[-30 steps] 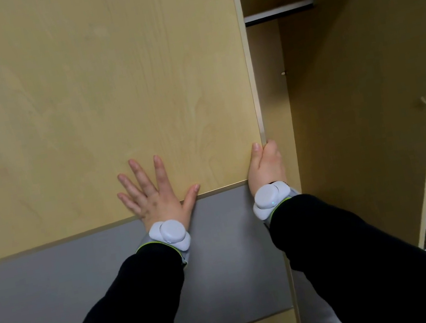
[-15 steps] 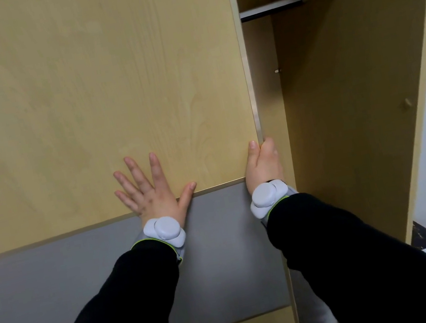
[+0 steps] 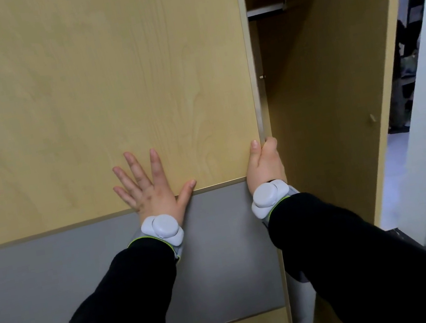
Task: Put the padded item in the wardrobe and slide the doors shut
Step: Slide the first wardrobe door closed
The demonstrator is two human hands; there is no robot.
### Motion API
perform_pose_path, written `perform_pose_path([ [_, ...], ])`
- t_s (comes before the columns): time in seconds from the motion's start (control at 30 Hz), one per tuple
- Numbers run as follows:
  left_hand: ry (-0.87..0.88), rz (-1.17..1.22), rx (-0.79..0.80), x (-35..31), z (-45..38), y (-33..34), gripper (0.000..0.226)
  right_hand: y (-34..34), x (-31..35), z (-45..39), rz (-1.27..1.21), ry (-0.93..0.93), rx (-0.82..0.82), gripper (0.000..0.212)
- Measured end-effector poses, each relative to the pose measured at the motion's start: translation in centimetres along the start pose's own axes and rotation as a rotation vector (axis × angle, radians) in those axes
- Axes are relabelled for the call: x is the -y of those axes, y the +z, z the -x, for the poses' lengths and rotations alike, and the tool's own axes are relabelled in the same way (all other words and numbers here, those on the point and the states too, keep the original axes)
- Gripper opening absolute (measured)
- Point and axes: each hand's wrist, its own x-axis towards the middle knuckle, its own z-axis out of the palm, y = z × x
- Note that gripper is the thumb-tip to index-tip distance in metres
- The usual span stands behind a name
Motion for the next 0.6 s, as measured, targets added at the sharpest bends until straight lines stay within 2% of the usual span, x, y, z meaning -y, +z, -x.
perform_pose_path([
  [0.6,0.049,0.052,-0.063,-9.0,1.5,3.3,0.09,-7.1,-4.7,-4.8,0.038,0.018,-0.023,0.048],
])
